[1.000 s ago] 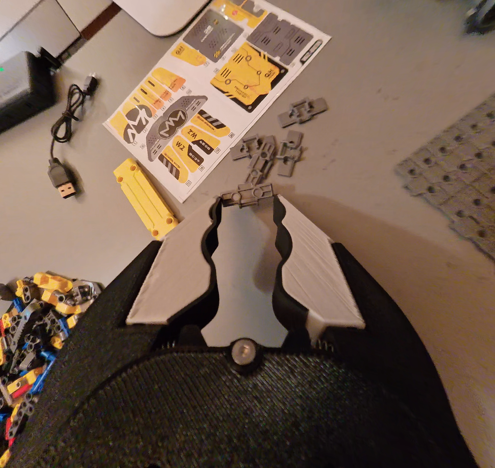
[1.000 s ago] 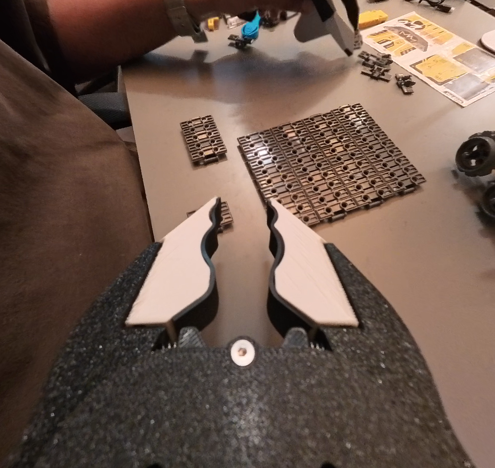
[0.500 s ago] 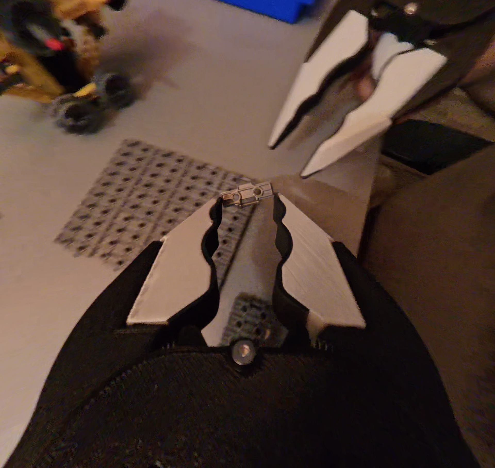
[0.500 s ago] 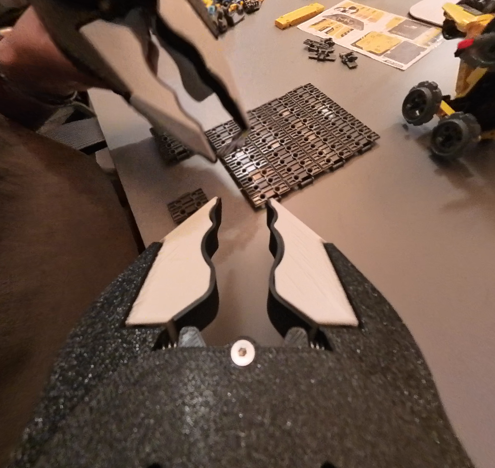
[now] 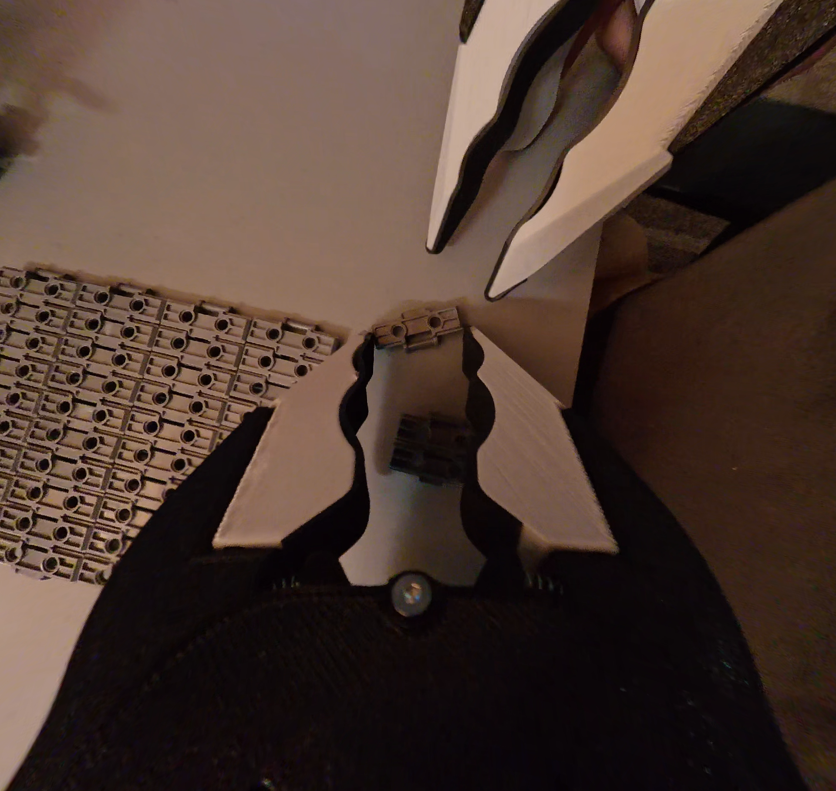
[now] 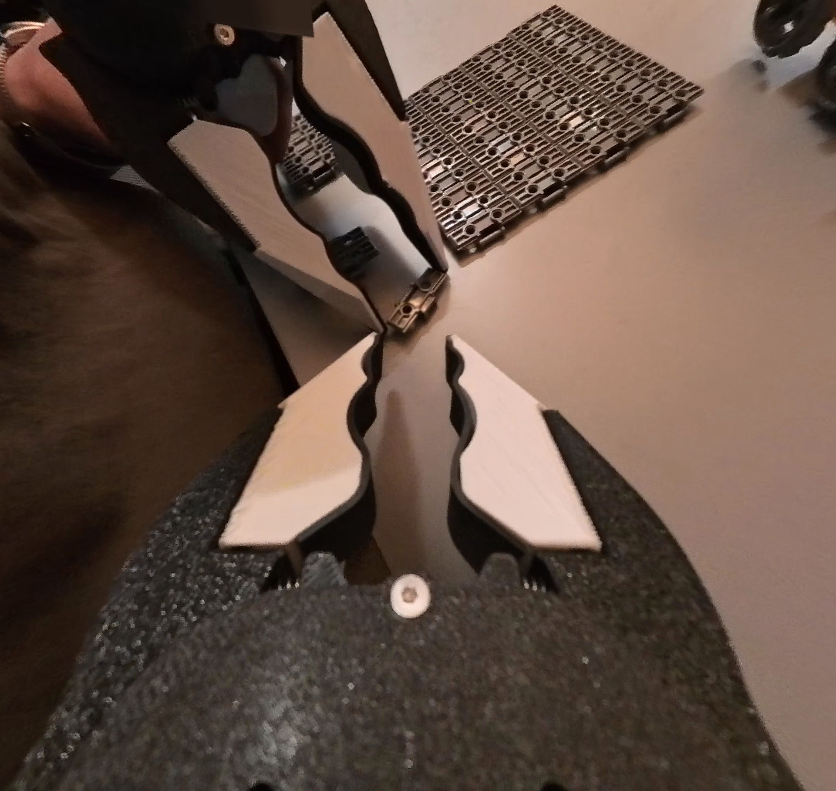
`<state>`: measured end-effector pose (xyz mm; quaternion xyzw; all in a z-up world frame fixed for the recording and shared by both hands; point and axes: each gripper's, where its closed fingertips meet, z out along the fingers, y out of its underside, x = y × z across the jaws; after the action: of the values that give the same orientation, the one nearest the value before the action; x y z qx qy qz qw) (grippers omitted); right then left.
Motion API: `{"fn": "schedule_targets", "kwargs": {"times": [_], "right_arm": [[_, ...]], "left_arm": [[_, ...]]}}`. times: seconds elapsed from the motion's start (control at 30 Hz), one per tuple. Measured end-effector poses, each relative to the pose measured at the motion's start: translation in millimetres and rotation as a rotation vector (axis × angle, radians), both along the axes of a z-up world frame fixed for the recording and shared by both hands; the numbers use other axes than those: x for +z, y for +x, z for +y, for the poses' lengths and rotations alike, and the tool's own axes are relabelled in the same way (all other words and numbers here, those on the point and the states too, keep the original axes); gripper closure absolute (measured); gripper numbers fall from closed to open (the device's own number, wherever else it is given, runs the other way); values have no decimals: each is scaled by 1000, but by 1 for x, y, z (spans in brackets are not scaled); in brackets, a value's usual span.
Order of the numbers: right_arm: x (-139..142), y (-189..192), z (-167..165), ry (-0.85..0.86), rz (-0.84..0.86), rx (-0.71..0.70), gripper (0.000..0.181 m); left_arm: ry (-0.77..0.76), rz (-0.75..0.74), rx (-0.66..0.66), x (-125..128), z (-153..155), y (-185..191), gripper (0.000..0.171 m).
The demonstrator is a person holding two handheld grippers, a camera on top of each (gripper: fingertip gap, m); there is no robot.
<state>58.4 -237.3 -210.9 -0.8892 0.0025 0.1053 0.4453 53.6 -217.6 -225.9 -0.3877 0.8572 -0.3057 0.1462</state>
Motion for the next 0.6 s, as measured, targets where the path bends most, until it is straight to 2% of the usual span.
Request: {"fn": "schedule_targets", "kwargs": {"times": [0.23, 0.4, 0.6], "right_arm": [[-3, -4, 8, -6, -57, 9, 154], [-12, -2, 9, -65, -170, 18, 152], [-14, 14, 8, -112, -258, -39, 153]], "left_arm": [[-5, 36, -2, -1, 0, -13, 127], [-110, 59, -48, 5, -12, -24, 127], [-143, 13, -18, 20, 1, -26, 128]]}}
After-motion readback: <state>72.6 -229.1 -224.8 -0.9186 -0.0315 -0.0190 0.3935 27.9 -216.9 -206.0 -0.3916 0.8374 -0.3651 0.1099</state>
